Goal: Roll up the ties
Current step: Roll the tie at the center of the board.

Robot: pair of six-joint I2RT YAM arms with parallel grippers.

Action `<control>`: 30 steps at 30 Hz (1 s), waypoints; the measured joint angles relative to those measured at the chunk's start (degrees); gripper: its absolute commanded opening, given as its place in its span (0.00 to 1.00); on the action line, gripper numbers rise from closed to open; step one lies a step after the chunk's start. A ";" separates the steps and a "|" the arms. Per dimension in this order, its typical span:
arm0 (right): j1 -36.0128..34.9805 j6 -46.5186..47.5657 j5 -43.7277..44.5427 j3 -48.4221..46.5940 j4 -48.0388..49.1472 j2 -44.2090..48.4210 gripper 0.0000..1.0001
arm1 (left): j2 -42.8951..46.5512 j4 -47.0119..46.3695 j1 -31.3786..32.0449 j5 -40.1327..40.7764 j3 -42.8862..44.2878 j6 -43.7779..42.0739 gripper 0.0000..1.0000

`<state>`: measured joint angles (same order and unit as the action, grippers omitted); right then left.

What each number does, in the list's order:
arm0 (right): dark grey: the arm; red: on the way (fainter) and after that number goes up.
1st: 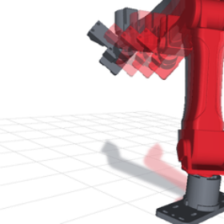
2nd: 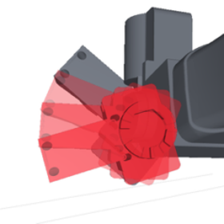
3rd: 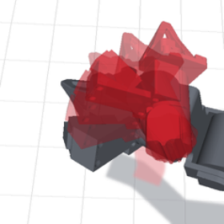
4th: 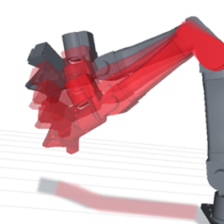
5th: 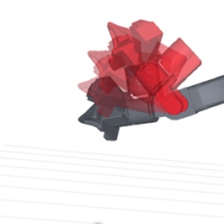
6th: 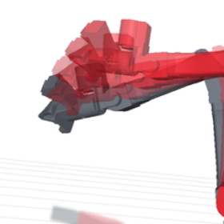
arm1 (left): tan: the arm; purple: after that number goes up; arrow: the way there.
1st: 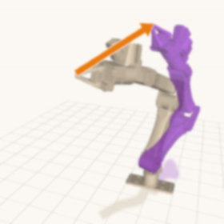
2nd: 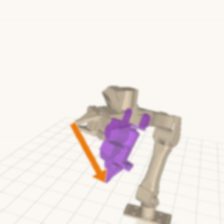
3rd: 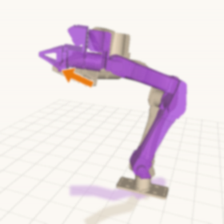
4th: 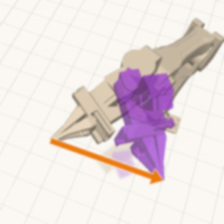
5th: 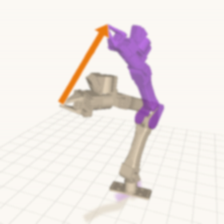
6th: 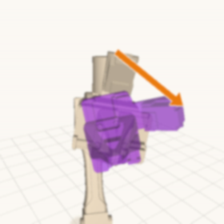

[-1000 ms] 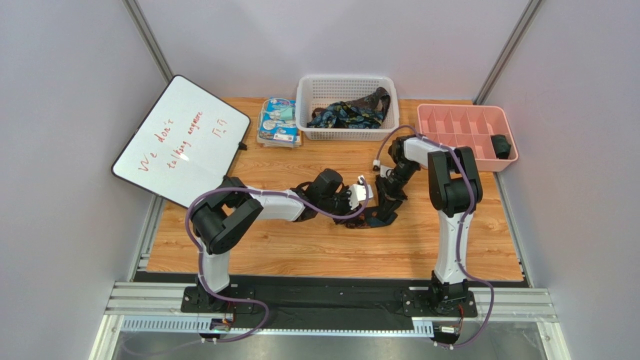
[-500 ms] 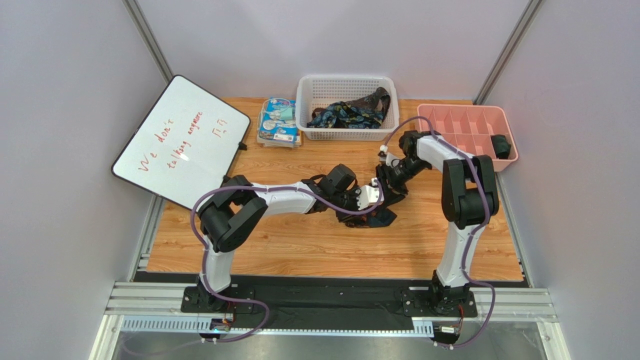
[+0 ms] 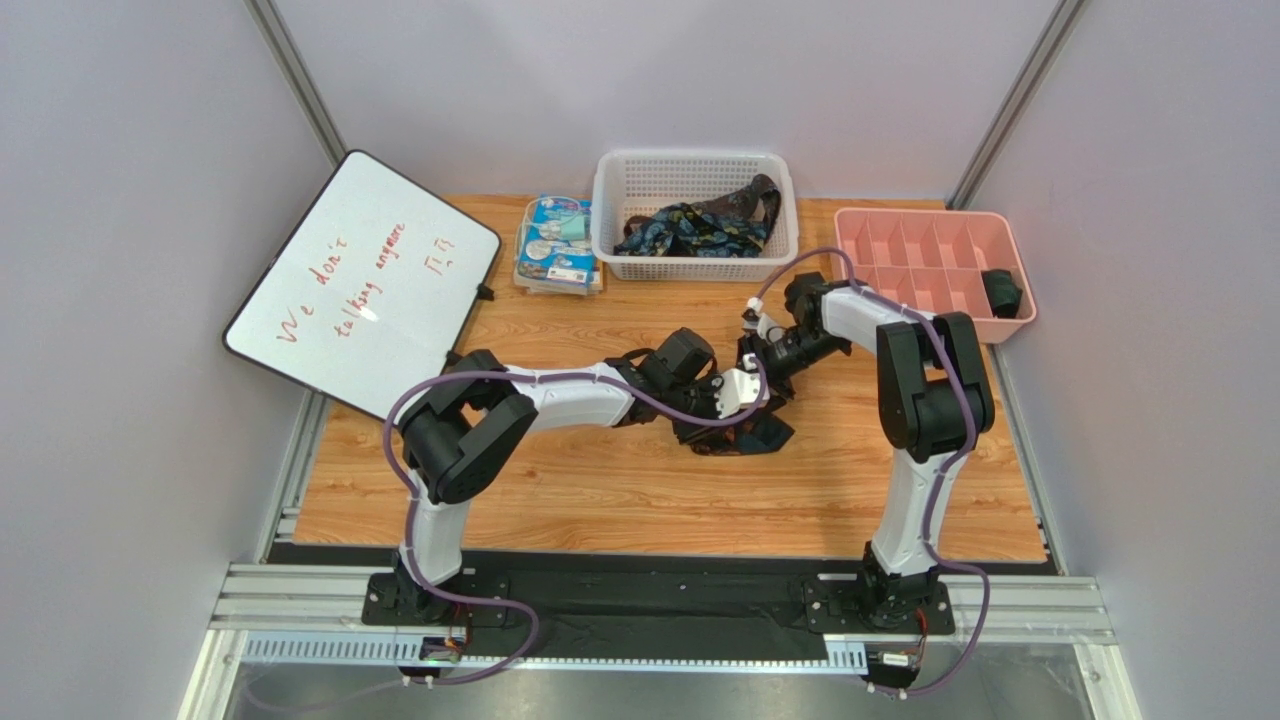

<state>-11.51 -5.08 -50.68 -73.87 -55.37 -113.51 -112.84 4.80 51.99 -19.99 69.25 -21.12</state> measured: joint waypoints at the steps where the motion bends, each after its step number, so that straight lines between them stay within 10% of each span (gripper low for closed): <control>1: 0.04 -0.17 -0.07 0.20 0.15 0.00 0.28 | -0.04 0.07 -0.02 -0.02 0.02 0.20 0.26; 8: 0.37 0.11 -0.94 1.31 1.03 -0.02 0.42 | -0.42 0.42 -0.24 -0.52 0.46 1.07 0.27; 12: 0.50 0.31 -1.92 1.55 1.46 -0.20 0.00 | -0.61 0.68 -0.44 -0.94 0.70 1.86 0.32; 22: 0.70 -0.02 0.59 1.49 0.87 -1.68 0.00 | -0.26 -1.75 -1.77 -3.26 -0.66 6.05 0.76; 30: -0.04 -0.92 7.98 1.88 -1.33 -2.32 0.00 | 2.08 -6.97 -3.10 -7.65 -5.60 10.86 0.79</control>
<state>-11.55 -6.00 -42.70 -71.99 -56.71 -115.83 -110.76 -2.17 48.88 -27.64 63.66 -10.26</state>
